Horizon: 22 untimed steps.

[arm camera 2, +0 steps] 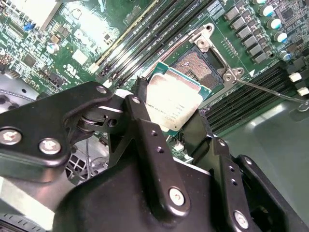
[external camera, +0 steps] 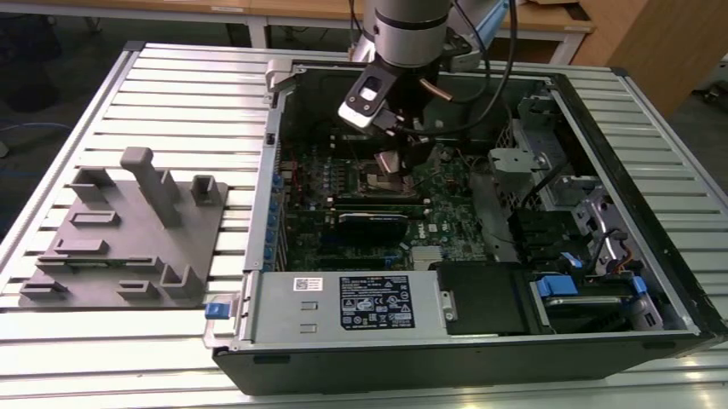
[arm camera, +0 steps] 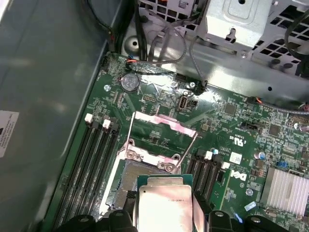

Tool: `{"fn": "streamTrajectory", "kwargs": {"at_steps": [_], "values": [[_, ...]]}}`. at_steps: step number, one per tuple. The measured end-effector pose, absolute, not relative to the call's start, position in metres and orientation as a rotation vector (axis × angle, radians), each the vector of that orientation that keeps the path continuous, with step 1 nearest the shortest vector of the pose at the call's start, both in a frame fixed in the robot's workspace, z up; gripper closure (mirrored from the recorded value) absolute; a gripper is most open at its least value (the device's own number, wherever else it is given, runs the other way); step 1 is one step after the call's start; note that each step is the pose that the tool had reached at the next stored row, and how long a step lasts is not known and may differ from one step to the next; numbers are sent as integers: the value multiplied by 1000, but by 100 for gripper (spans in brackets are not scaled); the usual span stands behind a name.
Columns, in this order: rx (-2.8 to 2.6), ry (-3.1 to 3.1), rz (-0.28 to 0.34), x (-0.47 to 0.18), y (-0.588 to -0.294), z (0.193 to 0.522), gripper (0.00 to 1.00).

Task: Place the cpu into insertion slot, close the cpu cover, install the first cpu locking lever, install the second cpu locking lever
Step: 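Place the cpu into insertion slot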

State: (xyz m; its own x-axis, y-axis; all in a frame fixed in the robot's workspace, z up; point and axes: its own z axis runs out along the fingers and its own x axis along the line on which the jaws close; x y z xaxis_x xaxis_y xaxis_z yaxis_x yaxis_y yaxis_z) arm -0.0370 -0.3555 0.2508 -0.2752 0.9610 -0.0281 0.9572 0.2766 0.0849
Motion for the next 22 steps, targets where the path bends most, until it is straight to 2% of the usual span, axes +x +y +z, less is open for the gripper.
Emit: {"fn": "streamTrajectory", "kwargs": {"at_steps": [22], "values": [[2018,2305,69,-37,-356,250,46]]}}
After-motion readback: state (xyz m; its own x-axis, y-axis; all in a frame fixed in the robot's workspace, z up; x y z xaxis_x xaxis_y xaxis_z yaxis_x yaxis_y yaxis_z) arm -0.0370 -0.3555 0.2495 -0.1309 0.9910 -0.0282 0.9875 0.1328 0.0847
